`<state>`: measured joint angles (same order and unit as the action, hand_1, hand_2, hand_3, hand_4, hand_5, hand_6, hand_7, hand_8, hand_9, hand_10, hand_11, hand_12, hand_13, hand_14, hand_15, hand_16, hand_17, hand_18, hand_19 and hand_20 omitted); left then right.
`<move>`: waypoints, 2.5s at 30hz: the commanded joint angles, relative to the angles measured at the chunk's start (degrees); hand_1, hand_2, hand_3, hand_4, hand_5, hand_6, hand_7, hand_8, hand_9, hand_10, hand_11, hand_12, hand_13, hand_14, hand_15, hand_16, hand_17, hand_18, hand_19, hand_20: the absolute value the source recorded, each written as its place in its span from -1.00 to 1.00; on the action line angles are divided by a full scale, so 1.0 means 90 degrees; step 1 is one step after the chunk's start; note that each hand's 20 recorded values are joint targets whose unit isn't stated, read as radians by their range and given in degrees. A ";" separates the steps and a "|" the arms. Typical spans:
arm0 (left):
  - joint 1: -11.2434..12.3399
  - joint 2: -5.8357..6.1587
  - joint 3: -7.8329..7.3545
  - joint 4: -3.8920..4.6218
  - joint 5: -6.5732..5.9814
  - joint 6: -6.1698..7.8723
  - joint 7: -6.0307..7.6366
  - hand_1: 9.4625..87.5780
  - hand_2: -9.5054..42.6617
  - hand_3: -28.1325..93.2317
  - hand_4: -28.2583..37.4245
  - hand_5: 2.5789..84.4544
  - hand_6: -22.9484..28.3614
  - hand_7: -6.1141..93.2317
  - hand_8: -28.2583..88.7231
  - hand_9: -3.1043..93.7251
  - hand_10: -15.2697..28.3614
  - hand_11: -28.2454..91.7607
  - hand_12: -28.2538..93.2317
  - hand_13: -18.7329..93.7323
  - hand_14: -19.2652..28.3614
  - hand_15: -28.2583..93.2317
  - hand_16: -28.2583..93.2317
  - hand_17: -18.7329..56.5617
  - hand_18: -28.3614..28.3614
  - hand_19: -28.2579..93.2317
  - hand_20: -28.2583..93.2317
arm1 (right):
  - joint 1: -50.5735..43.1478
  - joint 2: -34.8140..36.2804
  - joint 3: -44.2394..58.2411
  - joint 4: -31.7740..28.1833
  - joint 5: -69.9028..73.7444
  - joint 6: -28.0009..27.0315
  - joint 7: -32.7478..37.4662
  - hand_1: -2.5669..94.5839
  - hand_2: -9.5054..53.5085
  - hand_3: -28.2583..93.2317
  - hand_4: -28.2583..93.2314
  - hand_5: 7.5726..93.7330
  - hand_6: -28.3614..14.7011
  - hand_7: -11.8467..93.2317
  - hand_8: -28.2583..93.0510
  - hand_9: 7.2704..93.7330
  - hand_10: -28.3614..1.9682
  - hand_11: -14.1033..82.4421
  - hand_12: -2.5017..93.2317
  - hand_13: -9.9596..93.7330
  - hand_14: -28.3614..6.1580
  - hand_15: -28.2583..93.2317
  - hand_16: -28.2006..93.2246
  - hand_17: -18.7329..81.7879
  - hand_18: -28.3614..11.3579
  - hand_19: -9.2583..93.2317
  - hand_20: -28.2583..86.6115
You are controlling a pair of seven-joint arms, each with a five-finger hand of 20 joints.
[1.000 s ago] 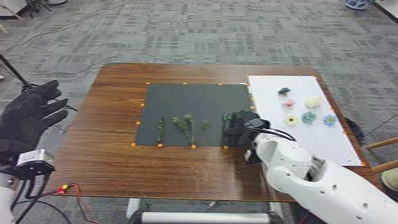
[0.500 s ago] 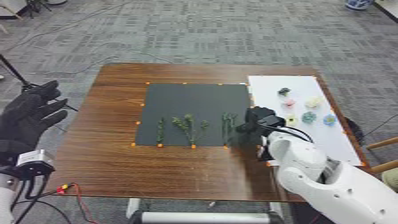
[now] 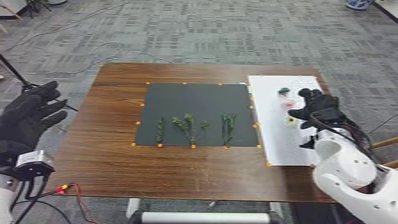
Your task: Arrange flowers
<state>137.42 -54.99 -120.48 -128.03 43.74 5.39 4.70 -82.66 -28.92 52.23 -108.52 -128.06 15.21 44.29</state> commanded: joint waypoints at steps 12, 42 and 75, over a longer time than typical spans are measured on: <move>0.0083 -0.0024 -0.0084 -0.0045 -0.0026 -0.0029 0.0005 -0.62 -0.88 0.61 -1.00 -0.51 -0.01 -0.30 -0.74 -0.62 0.18 -0.03 -0.29 -0.51 0.37 0.24 -0.64 -0.77 0.69 0.11 -0.33 | 0.0233 -0.0125 -0.0492 0.0487 0.0176 -0.0021 -0.0189 -0.43 -1.00 0.86 -1.00 -0.12 0.24 -0.32 -0.75 0.03 0.32 -0.43 -0.66 0.26 -0.02 0.71 -0.03 -0.06 -0.68 0.82 0.42; 0.0132 0.0023 -0.0297 -0.0143 -0.0017 -0.0035 0.0026 -0.63 -0.86 0.61 -1.00 -0.50 -0.01 -0.30 -0.74 -0.62 0.18 -0.03 -0.29 -0.51 0.38 0.23 -0.64 -0.77 0.69 0.11 -0.33 | 0.0838 -0.0182 -0.1261 0.0648 -0.0198 0.0010 -0.0605 0.13 -1.00 0.83 -1.00 0.47 0.50 0.09 -0.53 0.69 0.57 -0.22 0.15 0.50 0.34 0.62 0.21 0.12 -0.54 0.89 0.39; -0.1280 0.1722 -0.0299 0.0227 -0.0012 -0.0437 -0.0274 -0.62 -0.87 0.61 -1.00 -0.49 -0.01 -0.32 -0.73 -0.61 0.19 -0.03 -0.29 -0.50 0.38 0.23 -0.64 -0.77 0.70 0.11 -0.33 | 0.6534 -0.4257 -0.6659 0.1663 0.1519 0.0513 -0.2544 0.20 -1.00 0.76 -1.00 0.61 0.53 0.01 -0.59 0.92 0.64 -0.41 -0.01 0.59 0.39 0.66 0.16 0.17 -0.53 0.94 0.43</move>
<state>126.78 -40.55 -123.27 -126.01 43.63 1.60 1.78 -27.94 -55.94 1.02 -95.21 -113.24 19.58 21.72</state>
